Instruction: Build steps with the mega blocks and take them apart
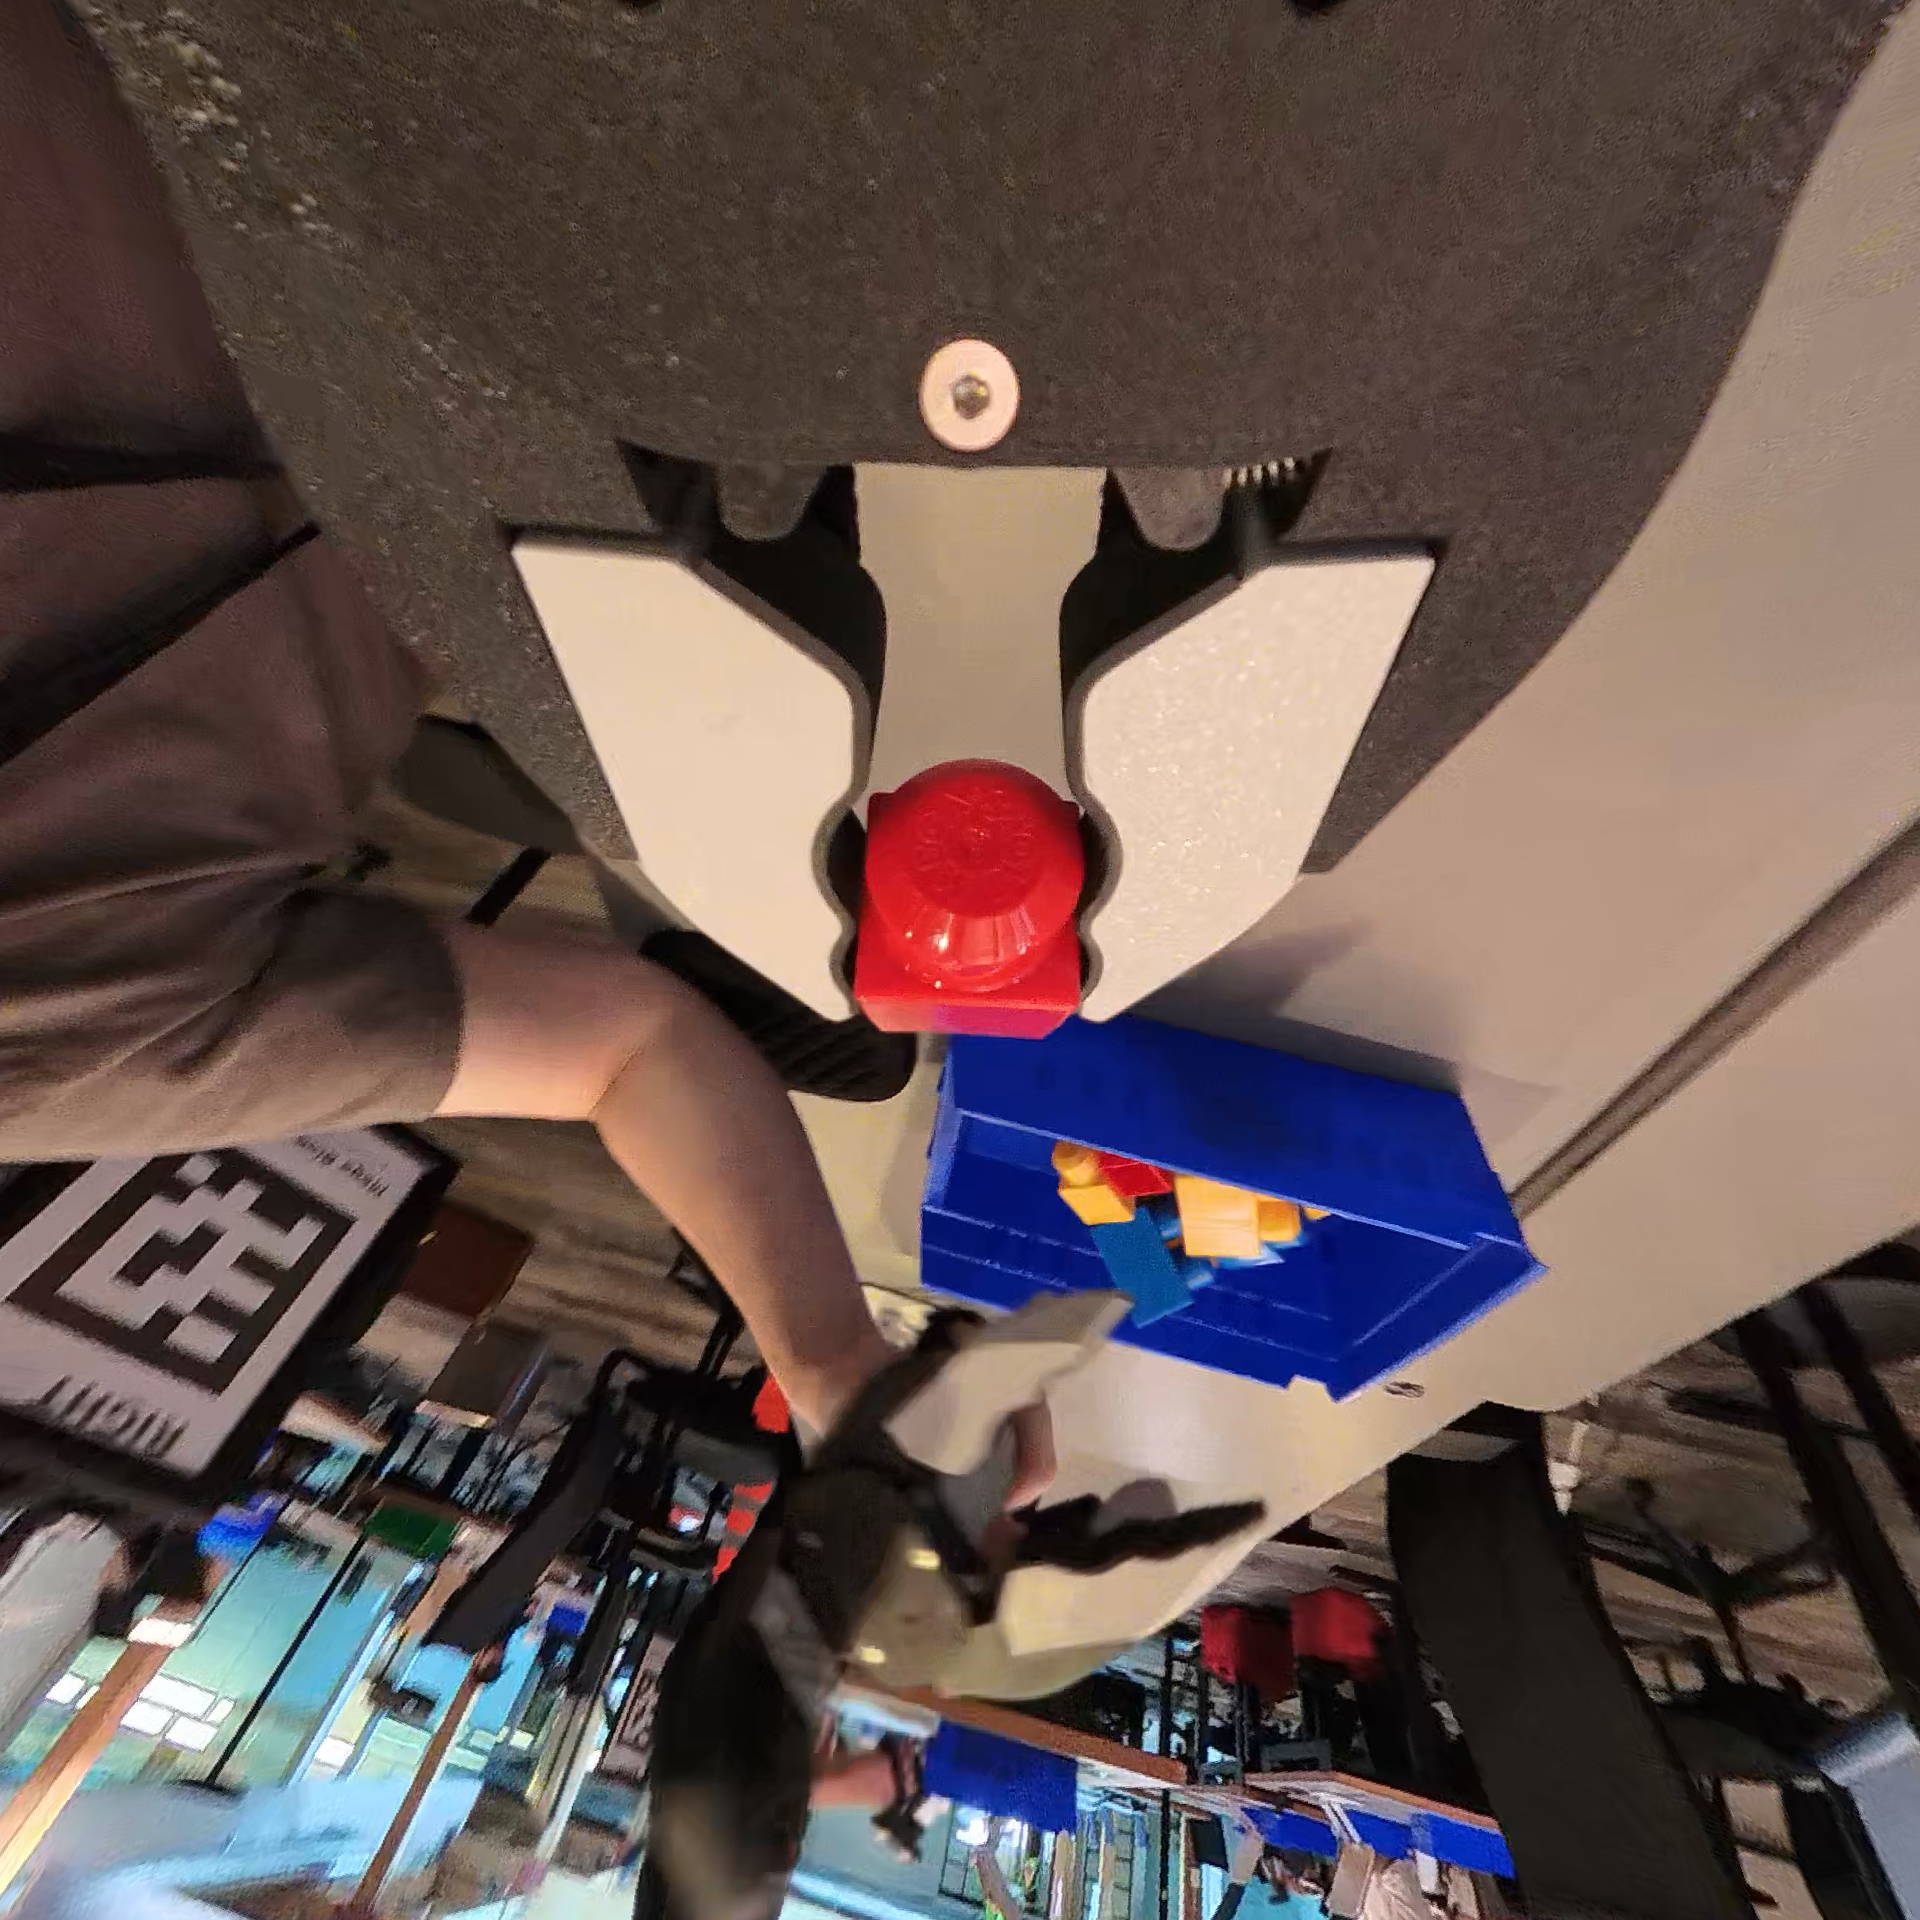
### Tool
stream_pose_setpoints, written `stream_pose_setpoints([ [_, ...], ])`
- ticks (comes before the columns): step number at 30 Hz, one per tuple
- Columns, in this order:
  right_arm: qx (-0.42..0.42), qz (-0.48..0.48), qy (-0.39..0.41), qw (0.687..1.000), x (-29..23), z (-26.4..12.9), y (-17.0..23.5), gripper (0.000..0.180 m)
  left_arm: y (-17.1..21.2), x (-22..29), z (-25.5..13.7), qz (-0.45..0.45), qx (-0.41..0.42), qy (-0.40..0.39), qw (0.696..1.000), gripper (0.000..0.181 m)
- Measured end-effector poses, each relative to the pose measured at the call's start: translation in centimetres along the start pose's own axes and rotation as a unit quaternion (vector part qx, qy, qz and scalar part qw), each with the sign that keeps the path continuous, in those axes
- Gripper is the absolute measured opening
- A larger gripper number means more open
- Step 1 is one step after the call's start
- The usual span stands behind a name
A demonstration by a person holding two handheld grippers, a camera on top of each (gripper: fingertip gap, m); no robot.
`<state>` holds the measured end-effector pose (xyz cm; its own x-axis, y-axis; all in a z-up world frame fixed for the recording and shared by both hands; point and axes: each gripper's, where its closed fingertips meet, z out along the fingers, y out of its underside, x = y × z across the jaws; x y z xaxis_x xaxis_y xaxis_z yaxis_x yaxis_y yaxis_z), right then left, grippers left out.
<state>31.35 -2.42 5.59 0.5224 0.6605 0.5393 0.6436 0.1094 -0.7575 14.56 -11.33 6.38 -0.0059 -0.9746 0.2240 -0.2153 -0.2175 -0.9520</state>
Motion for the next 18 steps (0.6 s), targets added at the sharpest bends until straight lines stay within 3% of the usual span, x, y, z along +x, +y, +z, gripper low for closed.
stream_pose_setpoints([
  [3, 0.17, -0.113, -0.072, 0.976, -8.4, -0.3, -9.6, 0.069, -0.3, 0.0, 0.8, -0.044, 0.029, 0.025, 0.998, 0.036],
  [5, 0.213, -0.174, -0.081, 0.958, -12.9, 0.2, -12.4, 0.075, -0.6, 0.5, 1.1, -0.071, 0.052, 0.052, 0.995, 0.036],
  [8, 0.232, -0.233, -0.032, 0.944, -15.8, 1.8, -14.0, 0.076, -1.3, 1.2, 1.6, -0.107, 0.085, 0.085, 0.987, 0.036],
  [11, 0.213, -0.249, 0.068, 0.942, -14.4, 3.1, -14.3, 0.062, -1.6, 2.1, 2.0, -0.124, 0.1, 0.119, 0.98, 0.036],
  [13, 0.223, -0.26, 0.079, 0.936, -14.1, 2.6, -14.3, 0.038, -1.8, 2.5, 1.7, -0.132, 0.098, 0.136, 0.977, 0.038],
  [15, 0.216, -0.26, 0.055, 0.94, -13.3, 1.8, -13.8, 0.038, -2.7, 2.3, 0.6, -0.127, 0.11, 0.135, 0.976, 0.045],
  [18, 0.16, -0.24, 0.089, 0.953, -7.4, -0.7, -11.7, 0.038, -3.9, 0.3, -2.5, -0.076, 0.129, 0.049, 0.987, 0.047],
])
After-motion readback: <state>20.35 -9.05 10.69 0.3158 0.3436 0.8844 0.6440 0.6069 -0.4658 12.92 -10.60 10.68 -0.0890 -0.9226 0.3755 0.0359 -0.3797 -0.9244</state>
